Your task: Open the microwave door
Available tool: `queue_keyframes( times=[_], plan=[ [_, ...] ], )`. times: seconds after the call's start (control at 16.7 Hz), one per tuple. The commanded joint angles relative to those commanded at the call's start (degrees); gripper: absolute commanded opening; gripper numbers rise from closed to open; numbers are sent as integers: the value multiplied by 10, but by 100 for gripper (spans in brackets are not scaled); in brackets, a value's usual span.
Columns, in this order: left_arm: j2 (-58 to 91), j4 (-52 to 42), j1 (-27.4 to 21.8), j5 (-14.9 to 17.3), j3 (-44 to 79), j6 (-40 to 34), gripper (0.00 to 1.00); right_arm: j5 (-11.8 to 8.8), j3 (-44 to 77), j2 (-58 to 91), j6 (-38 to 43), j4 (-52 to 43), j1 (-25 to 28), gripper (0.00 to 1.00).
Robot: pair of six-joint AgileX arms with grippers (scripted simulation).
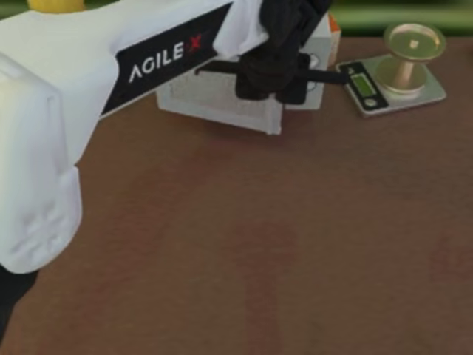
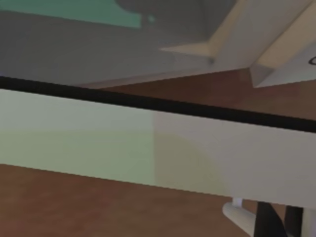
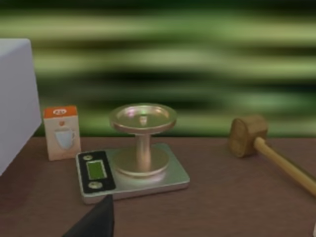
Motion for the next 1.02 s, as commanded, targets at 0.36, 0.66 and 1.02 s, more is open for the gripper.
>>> queue_keyframes(
  times=[0.36, 0.66, 1.02],
  plan=[
    [-5, 4, 1, 2, -6, 3, 0, 0, 0, 0, 0, 0, 0, 100],
    [-5, 4, 1, 2, -6, 3, 0, 0, 0, 0, 0, 0, 0, 100],
    [-5, 4, 1, 2, -6, 3, 0, 0, 0, 0, 0, 0, 0, 100]
  ],
)
